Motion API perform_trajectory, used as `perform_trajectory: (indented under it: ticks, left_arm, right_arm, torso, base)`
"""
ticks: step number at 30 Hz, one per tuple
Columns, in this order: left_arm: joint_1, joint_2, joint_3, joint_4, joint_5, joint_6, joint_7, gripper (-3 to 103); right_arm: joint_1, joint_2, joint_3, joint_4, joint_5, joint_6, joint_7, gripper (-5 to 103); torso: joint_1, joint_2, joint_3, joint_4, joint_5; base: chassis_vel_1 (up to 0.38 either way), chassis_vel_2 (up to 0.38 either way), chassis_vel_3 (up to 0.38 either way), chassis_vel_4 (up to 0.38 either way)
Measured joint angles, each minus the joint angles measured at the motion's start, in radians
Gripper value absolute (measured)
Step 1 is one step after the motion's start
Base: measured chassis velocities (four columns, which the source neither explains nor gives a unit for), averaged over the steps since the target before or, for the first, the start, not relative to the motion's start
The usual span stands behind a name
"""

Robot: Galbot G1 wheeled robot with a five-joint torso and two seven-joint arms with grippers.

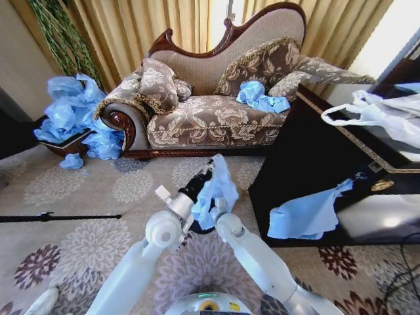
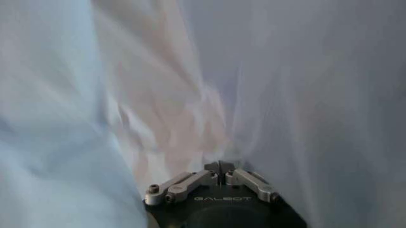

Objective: Place a garbage bag over the trash bin.

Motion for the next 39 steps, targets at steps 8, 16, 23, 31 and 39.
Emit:
perform_trajectory:
  ticks: [8, 16, 23, 31, 39]
  left_arm:
    - [-0.059, -0.063, -0.029, 0.135, -0.018, -0.046, -0.132, 0]
    - [-0.114, -0.113, -0.035, 0.24, -0.005, -0.073, -0.22, 0]
    - [-0.131, -0.131, -0.049, 0.322, 0.025, -0.087, -0.234, 0]
    - [-0.119, -0.132, -0.046, 0.333, 0.029, -0.06, -0.251, 0]
    - [-0.092, -0.112, -0.085, 0.33, 0.051, 0.014, -0.345, 0]
  right_arm:
    - [0.076, 0.011, -0.044, -0.088, 0.037, -0.011, 0.015, 0]
    - [0.125, 0.022, -0.067, -0.146, 0.061, -0.025, 0.02, 0]
    - [0.153, 0.035, -0.089, -0.187, 0.09, -0.069, 0.039, 0]
    - [0.16, 0.049, -0.075, -0.224, 0.227, -0.151, 0.143, 0]
    - [0.156, 0.061, -0.071, -0.224, 0.305, -0.19, 0.19, 0]
  torso:
    - [0.0, 0.0, 0.0, -0.0001, 0.0]
    - [0.0, 0.0, 0.0, -0.0005, 0.0]
    - [0.0, 0.0, 0.0, 0.0004, -0.0001]
    - [0.0, 0.0, 0.0, -0.0002, 0.0001]
    - [0.0, 0.0, 0.0, -0.0001, -0.0001]
  base:
    - [0.0, 0.0, 0.0, 0.0]
    - [0.0, 0.0, 0.0, 0.0]
    - [0.0, 0.0, 0.0, 0.0]
    - [0.0, 0.0, 0.0, 0.0]
    - [0.0, 0.0, 0.0, 0.0]
